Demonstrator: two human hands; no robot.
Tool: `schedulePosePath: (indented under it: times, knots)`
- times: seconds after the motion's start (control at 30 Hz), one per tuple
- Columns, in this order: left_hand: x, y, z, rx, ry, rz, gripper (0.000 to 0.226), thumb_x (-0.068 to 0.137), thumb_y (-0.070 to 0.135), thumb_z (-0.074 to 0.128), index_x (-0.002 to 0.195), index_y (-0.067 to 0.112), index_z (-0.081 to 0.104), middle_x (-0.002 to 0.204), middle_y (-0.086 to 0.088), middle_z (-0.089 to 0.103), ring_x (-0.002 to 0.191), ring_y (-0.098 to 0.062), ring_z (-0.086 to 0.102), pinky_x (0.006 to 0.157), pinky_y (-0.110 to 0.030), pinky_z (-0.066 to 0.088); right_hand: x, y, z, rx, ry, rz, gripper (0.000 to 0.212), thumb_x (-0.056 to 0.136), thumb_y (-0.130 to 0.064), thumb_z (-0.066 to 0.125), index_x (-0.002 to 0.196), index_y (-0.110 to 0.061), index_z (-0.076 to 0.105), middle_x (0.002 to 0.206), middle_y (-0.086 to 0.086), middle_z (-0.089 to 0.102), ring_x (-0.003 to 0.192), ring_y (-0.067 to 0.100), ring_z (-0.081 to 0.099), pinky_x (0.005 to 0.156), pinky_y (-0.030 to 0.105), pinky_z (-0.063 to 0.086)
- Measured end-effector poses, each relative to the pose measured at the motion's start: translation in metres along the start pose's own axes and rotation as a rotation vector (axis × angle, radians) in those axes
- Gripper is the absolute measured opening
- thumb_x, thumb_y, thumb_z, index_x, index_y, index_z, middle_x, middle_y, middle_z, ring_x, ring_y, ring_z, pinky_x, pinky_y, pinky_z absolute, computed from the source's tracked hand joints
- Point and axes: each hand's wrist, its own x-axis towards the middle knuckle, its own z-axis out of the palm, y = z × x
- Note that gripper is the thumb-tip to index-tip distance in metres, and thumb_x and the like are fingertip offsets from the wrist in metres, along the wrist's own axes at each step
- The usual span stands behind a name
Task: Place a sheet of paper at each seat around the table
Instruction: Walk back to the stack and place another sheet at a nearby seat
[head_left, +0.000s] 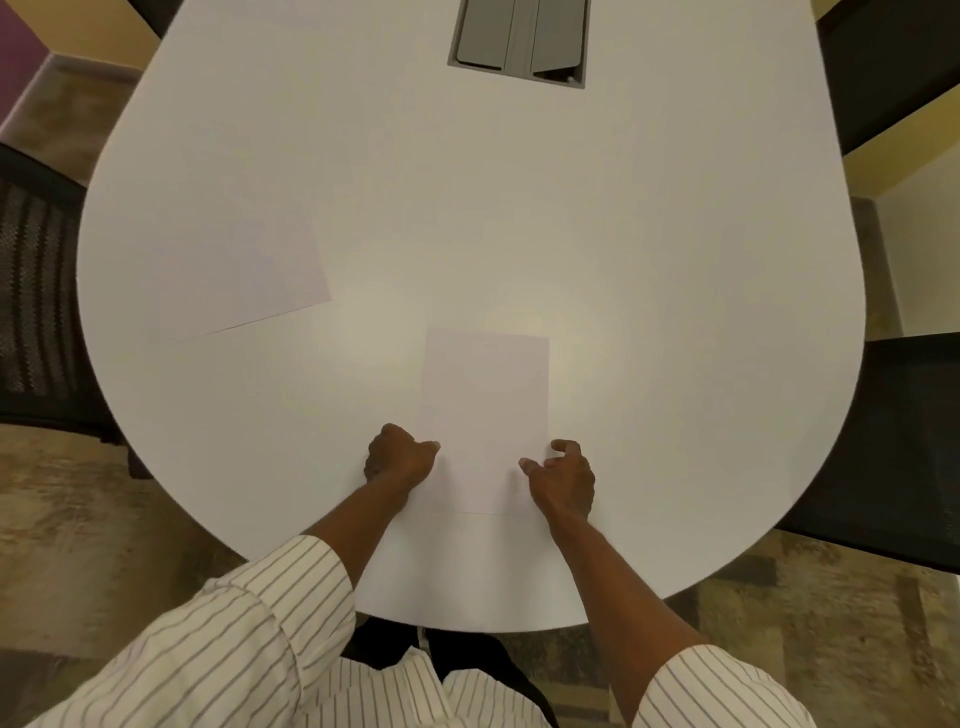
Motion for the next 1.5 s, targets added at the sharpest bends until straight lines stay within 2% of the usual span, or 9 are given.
schedulePosePath:
  times: [0.13, 0.33, 0.53, 0.67, 0.87, 1.1, 1.23, 1.3, 1.5]
  knots:
    - [0.003, 0.003, -0.002, -0.011, -0.02, -0.044, 0.065, 0.094, 0.033, 0.082, 0.143, -0.003, 0.058, 0.143, -0.022, 0.066, 0.132, -0.042, 0.065, 0.112, -0.051, 0.055, -0.003, 0.004, 0.008, 0.046, 0.005, 0.016, 0.053, 0.088, -0.03, 0.086, 0.134, -0.018, 0.062, 0.119, 0.006, 0.072, 0.116, 0.028, 0.069, 0.099, 0.04, 0.054]
    - [0.003, 0.004, -0.01, 0.096, -0.019, -0.053, 0.055, 0.087, 0.03, 0.091, 0.126, -0.003, 0.071, 0.128, -0.02, 0.075, 0.12, -0.039, 0.072, 0.108, -0.05, 0.058, -0.003, 0.008, 0.012, 0.127, -0.01, 0.06, 0.042, 0.088, -0.026, 0.086, 0.124, -0.021, 0.065, 0.112, 0.005, 0.074, 0.112, 0.028, 0.07, 0.104, 0.047, 0.056]
    - [0.01, -0.003, -0.014, 0.101, -0.03, 0.072, 0.036, 0.088, 0.029, 0.09, 0.105, 0.0, 0.079, 0.11, -0.017, 0.079, 0.106, -0.036, 0.076, 0.092, -0.043, 0.06, -0.002, 0.008, 0.013, 0.152, -0.025, 0.087, 0.04, 0.088, -0.027, 0.086, 0.122, -0.022, 0.065, 0.119, 0.003, 0.074, 0.115, 0.028, 0.069, 0.104, 0.047, 0.056]
    - [0.011, -0.01, -0.016, 0.107, -0.008, 0.139, 0.021, 0.089, 0.03, 0.089, 0.094, 0.013, 0.079, 0.107, -0.011, 0.079, 0.101, -0.034, 0.075, 0.08, -0.034, 0.053, -0.002, 0.008, 0.014, 0.186, 0.017, 0.092, 0.033, 0.089, -0.027, 0.085, 0.117, -0.021, 0.069, 0.107, 0.001, 0.077, 0.11, 0.027, 0.071, 0.101, 0.044, 0.056]
    - [0.021, -0.026, -0.021, -0.017, -0.066, 0.232, 0.029, 0.09, 0.023, 0.089, 0.115, 0.011, 0.082, 0.107, -0.011, 0.081, 0.107, -0.034, 0.075, 0.092, -0.037, 0.057, -0.004, 0.012, 0.016, 0.209, 0.124, 0.073, 0.032, 0.088, -0.028, 0.087, 0.114, -0.02, 0.071, 0.101, 0.0, 0.075, 0.103, 0.026, 0.072, 0.094, 0.041, 0.058]
    - [0.032, -0.045, -0.037, -0.176, -0.195, 0.3, 0.015, 0.092, 0.016, 0.088, 0.1, 0.006, 0.081, 0.085, -0.009, 0.073, 0.08, -0.025, 0.066, 0.082, -0.038, 0.059, -0.005, 0.007, 0.015, 0.297, 0.17, 0.047, 0.049, 0.087, -0.039, 0.089, 0.126, -0.019, 0.067, 0.109, 0.0, 0.072, 0.104, 0.024, 0.069, 0.098, 0.043, 0.057]
    - [0.036, -0.052, -0.044, -0.191, -0.263, 0.33, 0.014, 0.092, 0.014, 0.087, 0.096, 0.002, 0.081, 0.102, -0.028, 0.077, 0.081, -0.025, 0.068, 0.091, -0.049, 0.064, -0.007, 0.007, 0.014, 0.395, 0.135, 0.014, 0.036, 0.089, -0.031, 0.089, 0.119, -0.019, 0.073, 0.094, 0.004, 0.072, 0.096, 0.026, 0.07, 0.089, 0.038, 0.056]
    - [0.038, -0.053, -0.045, -0.187, -0.277, 0.332, 0.015, 0.091, 0.015, 0.088, 0.096, 0.003, 0.081, 0.1, -0.025, 0.079, 0.079, -0.024, 0.069, 0.091, -0.05, 0.064, -0.01, 0.008, 0.011, 0.439, 0.125, 0.001, 0.029, 0.09, -0.023, 0.088, 0.114, -0.017, 0.075, 0.096, 0.013, 0.075, 0.089, 0.024, 0.07, 0.088, 0.04, 0.057]
    - [0.034, -0.046, -0.045, -0.22, -0.323, 0.334, 0.014, 0.089, 0.017, 0.091, 0.099, 0.011, 0.083, 0.091, -0.009, 0.08, 0.081, -0.022, 0.073, 0.076, -0.034, 0.066, -0.021, 0.012, -0.003, 0.541, 0.097, -0.046, 0.019, 0.091, -0.014, 0.087, 0.104, -0.02, 0.074, 0.088, 0.002, 0.069, 0.086, 0.02, 0.067, 0.088, 0.037, 0.056]
